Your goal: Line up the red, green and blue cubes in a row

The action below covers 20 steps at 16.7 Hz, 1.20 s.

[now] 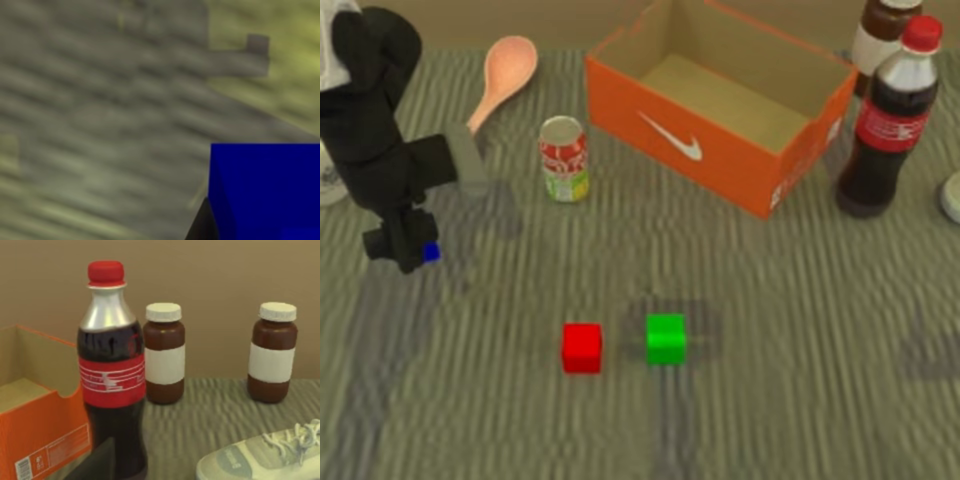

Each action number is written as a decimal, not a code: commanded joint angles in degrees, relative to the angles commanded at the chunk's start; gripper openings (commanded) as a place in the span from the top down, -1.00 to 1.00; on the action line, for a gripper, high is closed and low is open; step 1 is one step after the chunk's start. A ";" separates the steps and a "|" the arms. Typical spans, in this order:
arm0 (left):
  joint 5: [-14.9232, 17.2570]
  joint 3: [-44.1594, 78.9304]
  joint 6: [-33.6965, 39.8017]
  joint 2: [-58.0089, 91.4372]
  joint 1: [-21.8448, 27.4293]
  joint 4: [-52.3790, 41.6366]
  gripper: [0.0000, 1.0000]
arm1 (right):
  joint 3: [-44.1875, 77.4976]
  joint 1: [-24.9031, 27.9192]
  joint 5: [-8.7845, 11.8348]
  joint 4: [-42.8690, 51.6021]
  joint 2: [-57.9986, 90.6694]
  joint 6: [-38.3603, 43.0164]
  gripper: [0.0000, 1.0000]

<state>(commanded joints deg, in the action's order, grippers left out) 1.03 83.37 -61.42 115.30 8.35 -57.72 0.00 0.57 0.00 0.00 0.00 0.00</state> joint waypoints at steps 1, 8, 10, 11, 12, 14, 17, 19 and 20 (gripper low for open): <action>0.01 0.14 0.07 0.10 0.13 -0.07 1.00 | 0.00 0.00 0.00 0.00 0.00 0.00 -1.00; 0.25 17.06 8.02 10.22 16.44 -8.06 1.00 | 0.00 0.00 0.00 0.00 0.00 0.00 -1.00; 0.27 25.01 11.88 14.31 24.30 -11.44 1.00 | 0.00 0.00 0.00 0.00 0.00 0.00 -1.00; 0.26 28.89 13.86 16.26 28.22 -13.07 1.00 | 0.00 0.00 0.00 0.00 0.00 0.00 -1.00; 0.24 32.53 15.80 18.07 31.95 -14.61 1.00 | 0.00 0.00 0.00 0.00 0.00 0.00 -1.00; 0.18 38.64 19.31 21.11 38.22 -17.24 1.00 | 0.00 0.00 0.00 0.00 0.00 0.00 -1.00; 0.06 43.63 22.63 23.65 43.24 -19.51 1.00 | 0.00 0.00 0.00 0.00 0.00 0.00 -1.00; 0.05 44.09 22.98 23.89 43.71 -19.73 1.00 | 0.00 0.00 0.00 0.00 0.00 0.00 -1.00; 0.05 44.09 22.98 23.89 43.71 -19.73 1.00 | 0.00 0.00 0.00 0.00 0.00 0.00 -1.00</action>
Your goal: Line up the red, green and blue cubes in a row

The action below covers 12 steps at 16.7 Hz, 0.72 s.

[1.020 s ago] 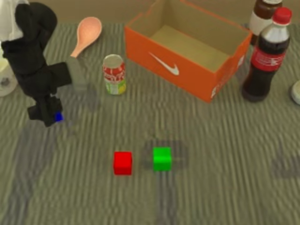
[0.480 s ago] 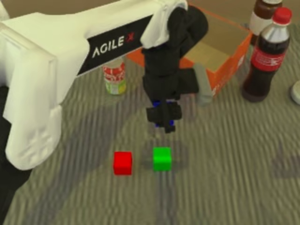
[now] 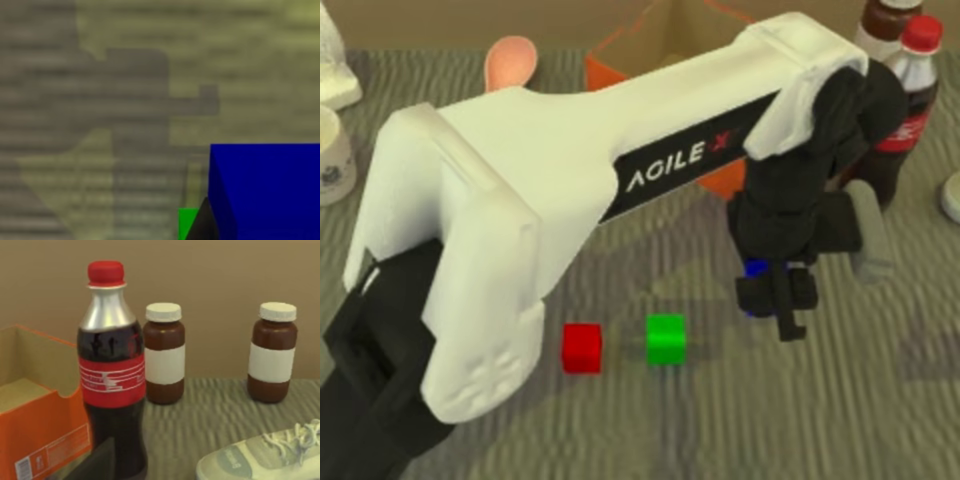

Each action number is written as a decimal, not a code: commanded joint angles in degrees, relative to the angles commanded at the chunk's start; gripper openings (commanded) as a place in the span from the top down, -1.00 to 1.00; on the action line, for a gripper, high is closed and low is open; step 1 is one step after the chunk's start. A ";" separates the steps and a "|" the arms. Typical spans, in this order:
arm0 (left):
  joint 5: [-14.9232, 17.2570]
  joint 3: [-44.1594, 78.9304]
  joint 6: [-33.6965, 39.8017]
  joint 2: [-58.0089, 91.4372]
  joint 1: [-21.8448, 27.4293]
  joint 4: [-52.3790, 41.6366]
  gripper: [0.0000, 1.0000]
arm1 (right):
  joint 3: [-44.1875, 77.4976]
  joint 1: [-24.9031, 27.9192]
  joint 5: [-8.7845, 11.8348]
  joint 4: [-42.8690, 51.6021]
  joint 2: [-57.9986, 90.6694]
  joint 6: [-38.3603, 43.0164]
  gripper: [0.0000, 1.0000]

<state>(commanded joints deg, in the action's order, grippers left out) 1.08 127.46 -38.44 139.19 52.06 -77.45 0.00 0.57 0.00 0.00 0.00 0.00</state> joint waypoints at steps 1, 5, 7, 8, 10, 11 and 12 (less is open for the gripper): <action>0.00 0.00 0.00 0.00 0.00 0.00 1.00 | 0.00 0.00 0.00 0.00 0.00 0.00 -1.00; 0.20 -2.09 -0.05 0.15 -0.12 2.53 1.00 | 0.00 0.00 0.00 0.00 0.00 0.00 -1.00; 0.28 -5.02 0.01 0.94 -0.02 6.45 1.00 | 0.00 0.00 0.00 0.00 0.00 0.00 -1.00; 0.24 -6.65 0.08 1.41 0.01 8.62 1.00 | 0.00 0.00 0.00 0.00 0.00 0.00 -1.00; 0.10 -9.52 0.16 2.33 0.09 12.24 1.00 | 0.00 0.00 0.00 0.00 0.00 0.00 -1.00; 0.05 -10.43 0.16 2.67 0.15 13.24 1.00 | 0.00 0.00 0.00 0.00 0.00 0.00 -1.00; 0.03 -10.80 0.15 2.82 0.18 13.63 1.00 | 0.00 0.00 0.00 0.00 0.00 0.00 -1.00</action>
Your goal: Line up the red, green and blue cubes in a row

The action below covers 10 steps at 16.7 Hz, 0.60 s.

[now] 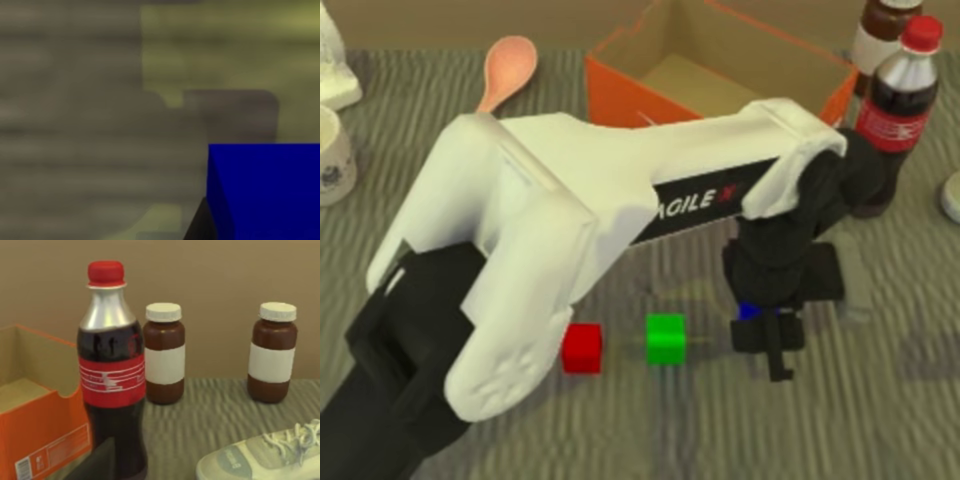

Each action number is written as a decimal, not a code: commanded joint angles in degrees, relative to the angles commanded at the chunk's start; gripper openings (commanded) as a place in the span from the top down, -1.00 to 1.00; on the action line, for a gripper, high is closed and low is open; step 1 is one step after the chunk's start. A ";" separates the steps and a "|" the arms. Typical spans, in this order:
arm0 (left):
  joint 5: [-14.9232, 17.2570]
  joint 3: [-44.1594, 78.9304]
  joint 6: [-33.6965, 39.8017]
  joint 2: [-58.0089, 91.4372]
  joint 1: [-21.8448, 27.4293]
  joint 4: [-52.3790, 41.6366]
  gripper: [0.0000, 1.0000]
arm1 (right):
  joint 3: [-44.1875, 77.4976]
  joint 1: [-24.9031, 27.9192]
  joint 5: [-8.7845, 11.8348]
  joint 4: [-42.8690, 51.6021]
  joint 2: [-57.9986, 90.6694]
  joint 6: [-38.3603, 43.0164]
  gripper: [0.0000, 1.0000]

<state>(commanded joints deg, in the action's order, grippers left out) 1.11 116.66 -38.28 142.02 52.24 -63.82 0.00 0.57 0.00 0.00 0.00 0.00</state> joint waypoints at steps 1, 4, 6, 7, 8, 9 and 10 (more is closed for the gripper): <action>0.00 0.00 0.00 0.00 0.00 0.00 1.00 | 0.00 0.00 0.00 0.00 0.00 0.00 -1.00; 0.00 0.00 0.00 0.00 0.00 0.00 0.85 | 0.00 0.00 0.00 0.00 0.00 0.00 -1.00; 0.00 0.00 0.00 0.00 0.00 0.00 0.55 | 0.00 0.00 0.00 0.00 0.00 0.00 -1.00; 0.00 0.00 0.00 0.00 0.00 0.00 0.40 | 0.00 0.00 0.00 0.00 0.00 0.00 -1.00; 0.00 0.00 0.00 0.00 0.00 0.00 0.25 | 0.00 0.00 0.00 0.00 0.00 0.00 -1.00; 0.00 0.00 0.00 0.00 0.00 0.00 0.10 | 0.00 0.00 0.00 0.00 0.00 0.00 -1.00; 0.00 0.00 0.00 0.00 0.00 0.00 -0.06 | 0.00 0.00 0.00 0.00 0.00 0.00 -1.00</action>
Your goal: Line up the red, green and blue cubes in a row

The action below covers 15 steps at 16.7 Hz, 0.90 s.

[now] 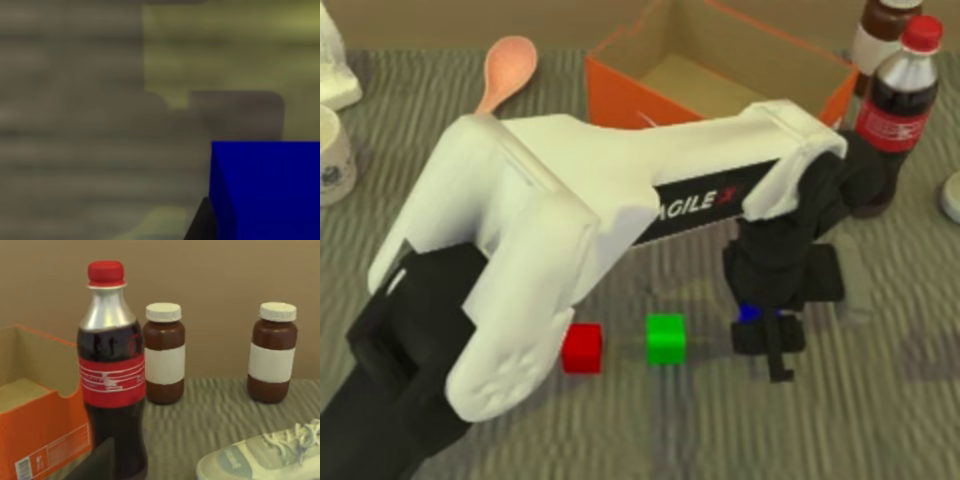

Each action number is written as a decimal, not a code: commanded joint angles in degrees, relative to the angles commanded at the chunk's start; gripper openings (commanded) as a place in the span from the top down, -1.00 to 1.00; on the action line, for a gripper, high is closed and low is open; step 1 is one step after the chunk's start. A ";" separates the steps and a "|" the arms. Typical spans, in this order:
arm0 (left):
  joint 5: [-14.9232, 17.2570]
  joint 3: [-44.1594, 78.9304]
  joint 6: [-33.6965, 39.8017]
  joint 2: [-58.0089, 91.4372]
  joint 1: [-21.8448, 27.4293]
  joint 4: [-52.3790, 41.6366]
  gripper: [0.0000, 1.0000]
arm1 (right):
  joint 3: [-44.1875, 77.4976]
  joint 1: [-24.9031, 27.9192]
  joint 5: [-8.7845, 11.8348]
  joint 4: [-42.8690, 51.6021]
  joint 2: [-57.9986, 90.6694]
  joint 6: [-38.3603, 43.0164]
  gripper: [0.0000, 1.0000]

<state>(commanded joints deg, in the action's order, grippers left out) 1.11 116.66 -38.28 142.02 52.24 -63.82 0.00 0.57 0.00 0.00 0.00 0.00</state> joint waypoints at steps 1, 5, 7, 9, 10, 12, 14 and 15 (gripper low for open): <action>0.00 0.00 0.00 0.00 0.00 0.00 -0.21 | 0.00 0.00 0.00 0.00 0.00 0.00 -1.00; 0.00 0.00 0.00 0.00 0.00 0.00 -0.81 | 0.00 0.00 0.00 0.00 0.00 0.00 -1.00; 0.00 0.00 0.00 0.00 0.00 0.00 -1.00 | 0.00 0.00 0.00 0.00 0.00 0.00 -1.00; 0.00 0.00 0.00 0.00 0.00 0.00 -1.00 | 0.00 0.00 0.00 0.00 0.00 0.00 -1.00; 0.00 0.00 0.00 0.00 0.00 0.00 -1.00 | 0.00 0.00 0.00 0.00 0.00 0.00 -1.00; 0.00 0.00 0.00 0.00 0.00 0.00 -1.00 | 0.00 0.00 0.00 0.00 0.00 0.00 -1.00; 0.00 0.00 0.00 0.00 0.00 0.00 -1.00 | 0.00 0.00 0.00 0.00 0.00 0.00 -1.00; 0.00 0.01 0.00 -0.02 -0.14 -0.01 -1.00 | 0.00 0.00 0.00 0.00 0.00 0.00 -1.00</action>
<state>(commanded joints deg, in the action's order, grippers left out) 1.11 116.67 -38.28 141.99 52.10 -63.84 0.00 0.57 0.00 0.00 0.00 0.00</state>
